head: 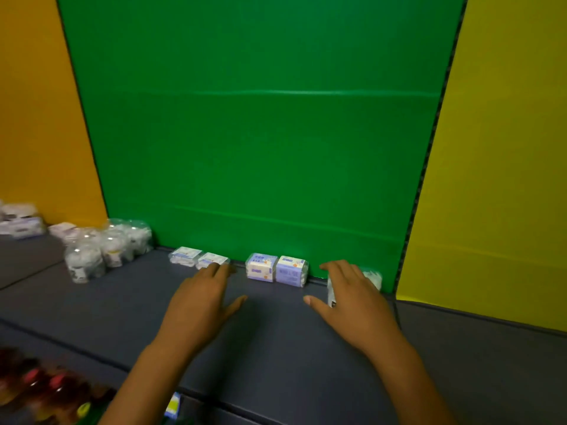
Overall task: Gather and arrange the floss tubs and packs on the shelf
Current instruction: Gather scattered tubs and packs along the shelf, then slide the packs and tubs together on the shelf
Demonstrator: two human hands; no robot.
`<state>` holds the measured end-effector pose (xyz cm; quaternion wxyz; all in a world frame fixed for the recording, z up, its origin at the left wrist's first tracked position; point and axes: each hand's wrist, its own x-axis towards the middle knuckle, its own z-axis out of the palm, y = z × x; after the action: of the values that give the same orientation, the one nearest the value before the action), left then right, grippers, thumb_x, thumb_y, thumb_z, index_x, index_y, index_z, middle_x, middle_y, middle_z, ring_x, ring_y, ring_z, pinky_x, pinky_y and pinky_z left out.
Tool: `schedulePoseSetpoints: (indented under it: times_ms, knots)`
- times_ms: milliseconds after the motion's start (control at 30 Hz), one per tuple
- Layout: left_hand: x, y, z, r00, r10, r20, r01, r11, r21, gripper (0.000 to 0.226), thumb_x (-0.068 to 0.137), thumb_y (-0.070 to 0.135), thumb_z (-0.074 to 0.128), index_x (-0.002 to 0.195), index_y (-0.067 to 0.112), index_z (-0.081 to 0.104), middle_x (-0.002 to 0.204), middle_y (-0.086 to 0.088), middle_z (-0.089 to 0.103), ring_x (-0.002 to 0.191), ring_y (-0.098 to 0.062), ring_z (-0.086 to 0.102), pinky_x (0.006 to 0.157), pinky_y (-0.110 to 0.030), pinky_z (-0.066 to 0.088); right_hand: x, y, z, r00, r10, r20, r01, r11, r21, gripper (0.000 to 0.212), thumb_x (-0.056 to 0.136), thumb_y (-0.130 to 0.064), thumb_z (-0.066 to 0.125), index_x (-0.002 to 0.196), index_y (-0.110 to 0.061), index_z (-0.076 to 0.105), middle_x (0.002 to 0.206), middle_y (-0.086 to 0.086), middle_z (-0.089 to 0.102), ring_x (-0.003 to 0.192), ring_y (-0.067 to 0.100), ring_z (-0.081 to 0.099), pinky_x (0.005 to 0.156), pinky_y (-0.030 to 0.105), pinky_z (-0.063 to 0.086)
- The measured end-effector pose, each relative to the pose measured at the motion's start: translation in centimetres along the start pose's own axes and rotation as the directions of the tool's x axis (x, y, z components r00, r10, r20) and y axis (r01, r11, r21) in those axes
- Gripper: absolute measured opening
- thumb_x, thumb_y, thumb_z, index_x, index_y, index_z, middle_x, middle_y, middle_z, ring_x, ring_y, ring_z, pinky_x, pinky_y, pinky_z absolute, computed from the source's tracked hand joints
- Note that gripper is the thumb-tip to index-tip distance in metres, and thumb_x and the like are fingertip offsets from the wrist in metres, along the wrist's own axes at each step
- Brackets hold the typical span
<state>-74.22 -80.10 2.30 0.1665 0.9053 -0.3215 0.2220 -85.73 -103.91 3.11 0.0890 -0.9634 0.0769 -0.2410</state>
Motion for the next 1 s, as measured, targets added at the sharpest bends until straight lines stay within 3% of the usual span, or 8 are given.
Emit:
schedulePoseSetpoints:
  times_ms: [300,500,667,833,1000]
  knots:
    - [-5.5,-12.2,-6.3,0.995,-0.101,-0.027,0.104,0.984,0.142,0.055,0.084,0.056,0.059,0.126,0.021,0.053,0.119,-0.002,0.059,0.107,-0.025,0.058,0.082,-0.04,0.048,1.9,-14.0,3.9,0.99,-0.122,0.068,0.117,0.99,0.076,0.065,0.089,-0.065,0.048,0.138,-0.025,0.038,0.14,-0.004,0.042,0.13,0.019,0.038,0.104,0.034,0.037]
    - [-10.4,-20.8,-11.1,0.976,-0.216,-0.04,0.22,0.964,0.147,0.055,0.085,0.058,0.055,0.128,0.024,0.048,0.122,0.001,0.057,0.11,-0.022,0.055,0.084,-0.04,0.049,3.8,-24.0,6.8,0.971,-0.226,0.078,0.215,0.968,0.128,0.062,0.089,-0.064,0.049,0.137,-0.025,0.039,0.134,-0.005,0.044,0.125,0.018,0.04,0.101,0.034,0.039]
    - [-15.7,-27.5,-15.3,0.934,-0.354,-0.055,0.357,0.912,0.203,0.055,0.085,0.053,0.058,0.13,0.023,0.046,0.125,0.001,0.054,0.106,-0.021,0.056,0.08,-0.035,0.048,5.3,-33.2,9.5,0.929,-0.347,0.128,0.316,0.925,0.213,0.063,0.089,-0.065,0.048,0.139,-0.027,0.035,0.138,-0.006,0.04,0.129,0.017,0.036,0.105,0.035,0.037]
    - [-18.7,-32.9,-19.2,0.888,-0.44,-0.134,0.459,0.842,0.282,0.052,0.083,0.055,0.059,0.122,0.023,0.049,0.111,0.003,0.057,0.096,-0.019,0.057,0.075,-0.034,0.05,7.7,-41.0,11.3,0.874,-0.478,0.084,0.444,0.857,0.261,0.059,0.089,-0.064,0.05,0.134,-0.029,0.039,0.132,-0.007,0.043,0.126,0.016,0.039,0.102,0.035,0.04]
    - [-20.5,-37.9,-20.6,0.836,-0.515,-0.19,0.548,0.759,0.352,0.055,0.085,0.059,0.053,0.125,0.022,0.044,0.12,0.003,0.054,0.105,-0.018,0.055,0.082,-0.033,0.05,10.4,-46.6,13.8,0.833,-0.547,0.083,0.51,0.817,0.27,0.061,0.09,-0.064,0.048,0.138,-0.028,0.037,0.133,-0.008,0.042,0.125,0.014,0.039,0.099,0.032,0.041]
